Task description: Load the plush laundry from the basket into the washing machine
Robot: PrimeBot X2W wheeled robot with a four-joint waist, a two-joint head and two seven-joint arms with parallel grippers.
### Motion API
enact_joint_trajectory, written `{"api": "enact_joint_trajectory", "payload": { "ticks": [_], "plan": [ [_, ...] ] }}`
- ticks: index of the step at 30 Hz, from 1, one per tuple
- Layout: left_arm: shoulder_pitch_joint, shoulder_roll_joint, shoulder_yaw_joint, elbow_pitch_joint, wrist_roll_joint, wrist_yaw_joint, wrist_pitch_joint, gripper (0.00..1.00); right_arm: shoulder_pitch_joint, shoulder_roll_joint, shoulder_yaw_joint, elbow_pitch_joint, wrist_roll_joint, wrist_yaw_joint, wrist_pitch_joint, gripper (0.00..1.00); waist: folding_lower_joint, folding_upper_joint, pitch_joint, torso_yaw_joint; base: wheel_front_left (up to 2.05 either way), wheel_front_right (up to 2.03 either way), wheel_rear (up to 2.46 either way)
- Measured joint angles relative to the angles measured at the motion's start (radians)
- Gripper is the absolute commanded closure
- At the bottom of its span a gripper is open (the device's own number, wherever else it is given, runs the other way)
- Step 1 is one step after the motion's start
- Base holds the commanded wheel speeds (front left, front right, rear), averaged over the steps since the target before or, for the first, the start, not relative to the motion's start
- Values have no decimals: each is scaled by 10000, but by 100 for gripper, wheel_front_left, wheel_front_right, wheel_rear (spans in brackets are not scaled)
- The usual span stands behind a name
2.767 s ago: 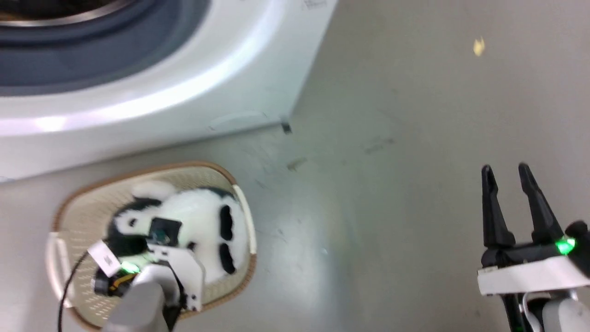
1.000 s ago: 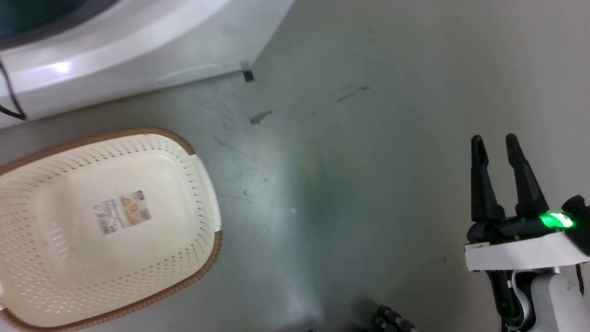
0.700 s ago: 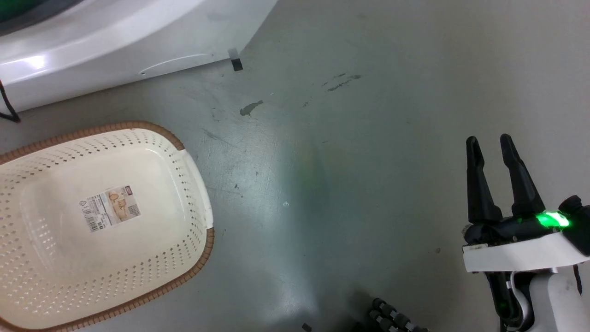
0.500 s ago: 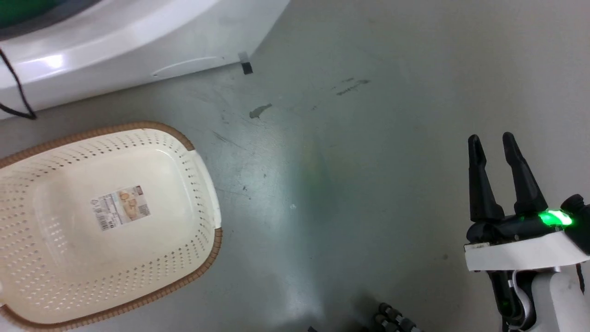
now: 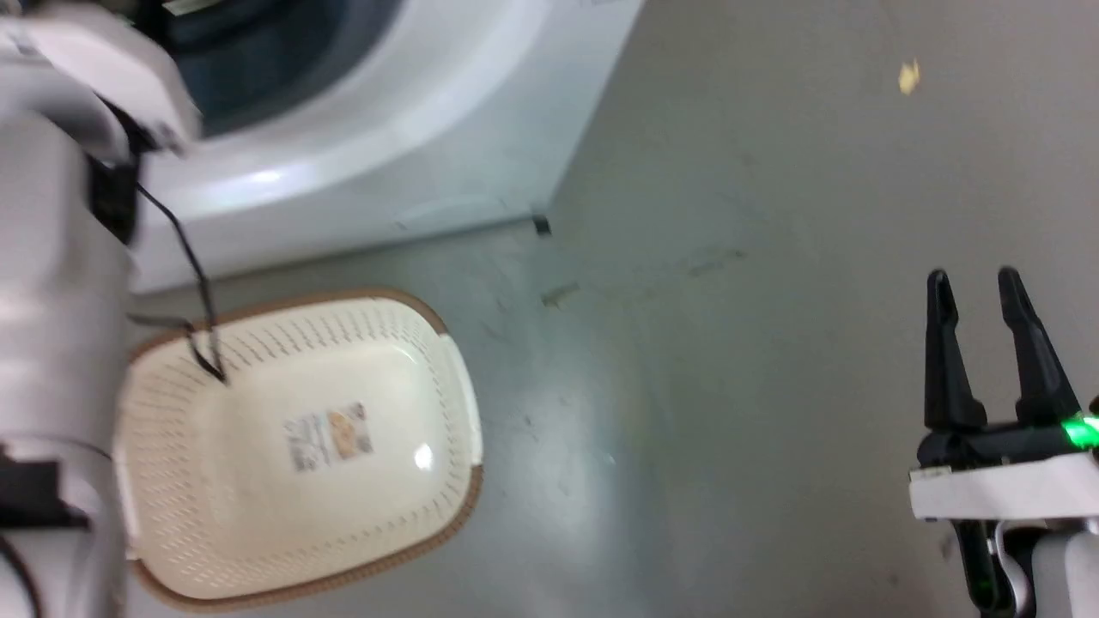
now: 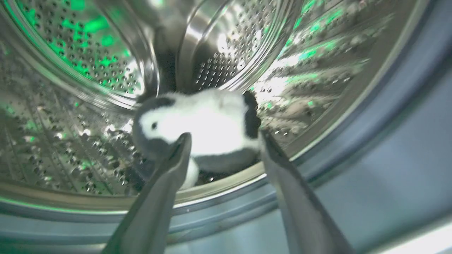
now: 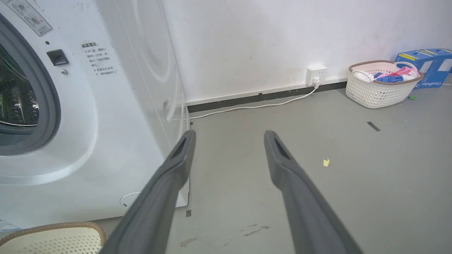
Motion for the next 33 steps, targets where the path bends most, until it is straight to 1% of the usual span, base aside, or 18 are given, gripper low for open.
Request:
{"api": "enact_joint_trajectory", "payload": {
  "ticks": [2,5,10,13,18,24,29,30,33],
  "plan": [
    [531,-284,52,-167,-221,-42,-322,0,165,-2,-117,-23,-198,0,0,0,0,0,-426,192,0,0,0],
    [1587,-757,121,-826,-485,-153,-481,0,471,-2,-176,-48,-485,0,0,0,-1,0,-1115,513,0,0,0],
    [3843,-1386,512,-3346,-834,-180,-504,0,867,-4,-251,-125,-786,0,0,0,-3,0,-2243,1104,0,0,0],
    [5438,-1733,673,-4811,-723,-151,-504,0,1133,0,-217,-132,-953,0,0,0,-3,0,-2869,1479,0,0,0],
    [7918,-2316,838,-6408,-512,125,-504,0,1555,-2,-107,-59,-1151,0,0,0,-4,0,-3778,2045,0,0,0],
    [10417,-2633,828,-7565,-40,541,-504,0,2006,0,155,58,-1292,0,0,0,-3,-1,-4629,2526,0,0,0],
    [11708,-2878,560,-8236,351,825,-504,0,2293,-2,288,151,-1300,-2,0,0,-2,0,-5015,2852,0,0,0],
    [12104,-2932,485,-8500,593,1093,-504,0,2452,-2,345,207,-1304,-2,0,0,-1,-1,-5116,2984,0,0,0],
    [12319,-2968,487,-8715,686,1296,-502,0,2571,-2,360,288,-1304,-2,0,0,0,0,-5157,3048,0,0,0]
  ]
}}
